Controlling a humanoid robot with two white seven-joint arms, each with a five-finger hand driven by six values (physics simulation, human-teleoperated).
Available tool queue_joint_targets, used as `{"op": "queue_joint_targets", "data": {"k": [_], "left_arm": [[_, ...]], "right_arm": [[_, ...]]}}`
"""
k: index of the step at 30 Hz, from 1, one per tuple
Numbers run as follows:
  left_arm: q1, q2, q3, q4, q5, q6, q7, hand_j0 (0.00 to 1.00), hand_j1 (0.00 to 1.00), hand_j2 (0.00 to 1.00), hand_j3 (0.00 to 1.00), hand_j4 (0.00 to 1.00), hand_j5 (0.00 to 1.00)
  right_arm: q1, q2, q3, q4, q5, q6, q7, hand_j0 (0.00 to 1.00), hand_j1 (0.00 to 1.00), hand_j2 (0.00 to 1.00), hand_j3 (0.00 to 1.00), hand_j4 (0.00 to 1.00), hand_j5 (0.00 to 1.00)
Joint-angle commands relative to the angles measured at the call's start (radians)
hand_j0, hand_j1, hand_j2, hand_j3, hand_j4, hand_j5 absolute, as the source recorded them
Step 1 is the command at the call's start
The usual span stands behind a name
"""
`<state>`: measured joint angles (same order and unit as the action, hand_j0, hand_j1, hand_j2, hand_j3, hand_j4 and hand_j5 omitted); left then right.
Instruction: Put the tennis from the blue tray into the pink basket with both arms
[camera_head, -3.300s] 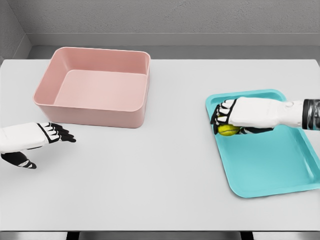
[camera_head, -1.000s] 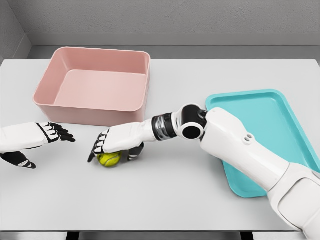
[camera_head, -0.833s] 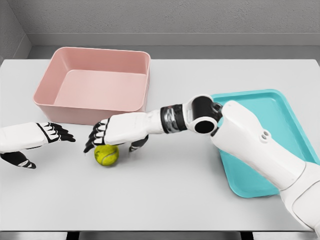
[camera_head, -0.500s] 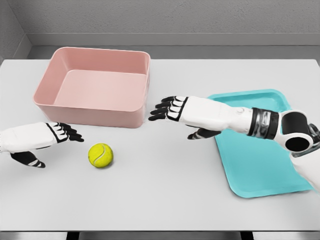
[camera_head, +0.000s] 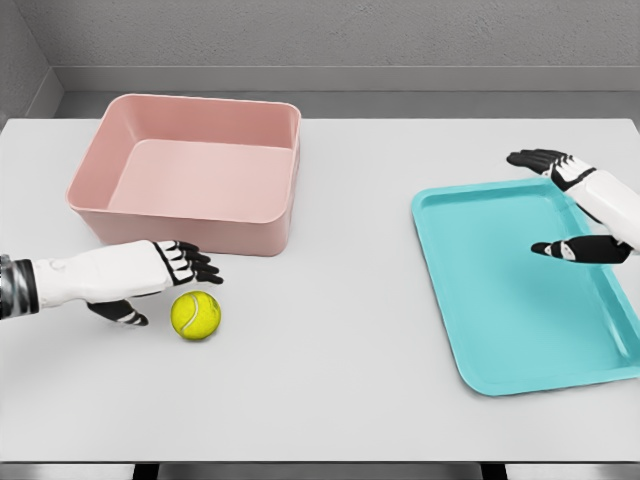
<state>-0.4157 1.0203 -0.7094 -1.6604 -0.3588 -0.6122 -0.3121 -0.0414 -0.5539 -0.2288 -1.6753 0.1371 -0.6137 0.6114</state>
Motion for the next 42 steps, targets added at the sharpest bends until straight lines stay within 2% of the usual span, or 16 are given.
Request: {"op": "queue_joint_targets", "data": {"k": [1,5,12,24,25,26,30,32,35,42], "left_arm": [[-0.003,-0.019,-0.005,-0.005,-0.002,0.001,-0.007,1.0,1.0,1.0,1.0,1.0,1.0],[-0.035,-0.043,-0.048,-0.005,-0.002,0.001,-0.013,1.0,1.0,1.0,1.0,1.0,1.0],[-0.051,-0.065,-0.078,-0.012,0.0,0.001,-0.013,1.0,1.0,1.0,1.0,1.0,1.0],[-0.048,-0.06,-0.105,-0.009,-0.002,0.001,-0.013,1.0,1.0,1.0,1.0,1.0,1.0],[-0.048,-0.06,-0.107,-0.009,-0.003,0.001,-0.022,0.91,0.91,0.91,0.91,0.91,0.91],[-0.048,-0.059,-0.105,-0.009,-0.002,0.001,-0.041,0.75,0.75,0.75,0.75,0.75,0.75],[-0.048,-0.057,-0.105,-0.006,0.001,0.001,-0.042,0.52,0.52,0.52,0.52,0.52,0.52],[-0.048,-0.057,-0.104,-0.007,0.001,0.001,-0.042,0.44,0.44,0.44,0.44,0.44,0.44],[-0.048,-0.057,-0.104,-0.007,0.001,0.001,-0.042,0.4,0.4,0.4,0.4,0.4,0.4],[-0.049,-0.055,-0.101,-0.013,0.012,0.001,-0.042,0.41,0.41,0.41,0.41,0.41,0.41]], "right_arm": [[0.0,0.0,-0.015,0.002,-0.007,0.003,-0.001,1.0,1.0,1.0,1.0,1.0,1.0],[0.0,0.003,-0.012,0.003,-0.007,0.003,-0.001,1.0,1.0,1.0,1.0,1.0,1.0],[-0.002,0.0,-0.015,0.005,-0.007,0.003,-0.001,1.0,1.0,1.0,1.0,1.0,1.0],[0.0,0.0,-0.017,-0.001,-0.01,0.003,-0.001,1.0,1.0,1.0,1.0,1.0,1.0],[0.002,0.0,-0.017,-0.001,-0.01,0.003,-0.001,1.0,1.0,1.0,1.0,1.0,1.0],[0.003,0.0,-0.017,-0.001,-0.01,0.003,-0.001,1.0,1.0,1.0,1.0,1.0,1.0],[0.003,0.0,-0.017,0.0,-0.01,0.003,-0.001,1.0,1.0,1.0,1.0,1.0,1.0],[0.003,0.0,-0.017,0.002,-0.01,0.003,-0.001,1.0,1.0,1.0,1.0,1.0,1.0],[0.003,0.0,-0.017,0.002,-0.01,0.003,-0.001,1.0,1.0,1.0,1.0,1.0,1.0],[0.003,0.0,-0.017,0.002,-0.01,0.003,-0.001,1.0,1.0,1.0,1.0,1.0,1.0]]}}
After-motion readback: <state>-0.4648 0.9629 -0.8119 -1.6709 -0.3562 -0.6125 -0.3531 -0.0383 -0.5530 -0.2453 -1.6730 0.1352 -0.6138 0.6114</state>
